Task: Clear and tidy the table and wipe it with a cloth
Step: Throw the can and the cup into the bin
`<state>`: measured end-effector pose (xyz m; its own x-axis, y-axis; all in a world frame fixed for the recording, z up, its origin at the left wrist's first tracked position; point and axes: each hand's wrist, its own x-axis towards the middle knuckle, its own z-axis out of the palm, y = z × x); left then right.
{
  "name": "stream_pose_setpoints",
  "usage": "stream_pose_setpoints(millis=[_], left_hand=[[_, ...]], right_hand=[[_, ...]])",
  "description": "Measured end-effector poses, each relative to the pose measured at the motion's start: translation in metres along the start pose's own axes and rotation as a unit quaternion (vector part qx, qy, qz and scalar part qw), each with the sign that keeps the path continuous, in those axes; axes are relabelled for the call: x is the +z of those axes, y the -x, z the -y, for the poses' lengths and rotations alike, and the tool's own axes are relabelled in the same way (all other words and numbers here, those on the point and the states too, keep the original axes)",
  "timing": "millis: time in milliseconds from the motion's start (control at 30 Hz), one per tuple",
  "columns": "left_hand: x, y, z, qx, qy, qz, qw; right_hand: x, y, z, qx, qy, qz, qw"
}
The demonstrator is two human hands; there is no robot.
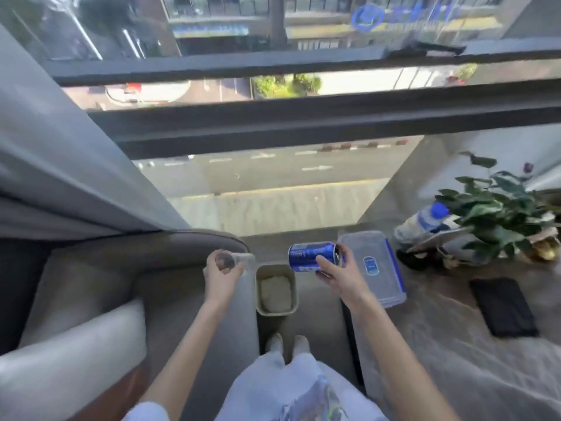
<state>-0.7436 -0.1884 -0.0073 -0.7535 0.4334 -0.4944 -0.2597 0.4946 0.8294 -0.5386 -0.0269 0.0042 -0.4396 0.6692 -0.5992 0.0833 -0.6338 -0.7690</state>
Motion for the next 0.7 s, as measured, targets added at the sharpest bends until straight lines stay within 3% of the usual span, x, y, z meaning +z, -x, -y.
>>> stream_pose_setpoints(millis=[167,267,367,500,600,700], left_hand=[[0.043,-0.046,0.079,-0.168,0.048,-0.011,0.985],[0.082,-0.092,0.164,-0.191,-0.066,-0.016,0.979],[0.12,-0.143,0.254,-0.17,-0.164,0.008,0.972],[0.162,-0.225,0.356,-0.082,-0.289,0.058,0.952],[0.187,-0.277,0.414,0.037,-0.415,0.087,0.905],[0.211,-0.315,0.456,0.116,-0.503,0.098,0.851]], right_hand=[[0.01,-0.073,-0.068,0.066,-0.034,-0.095,0.993],[0.002,-0.141,-0.151,0.124,-0.049,-0.151,0.98],[-0.01,-0.208,-0.244,0.175,-0.013,-0.178,0.968],[-0.026,-0.296,-0.352,0.161,0.117,-0.175,0.964],[-0.037,-0.353,-0.418,0.106,0.246,-0.152,0.951],[-0.05,-0.395,-0.462,0.034,0.401,-0.087,0.911]])
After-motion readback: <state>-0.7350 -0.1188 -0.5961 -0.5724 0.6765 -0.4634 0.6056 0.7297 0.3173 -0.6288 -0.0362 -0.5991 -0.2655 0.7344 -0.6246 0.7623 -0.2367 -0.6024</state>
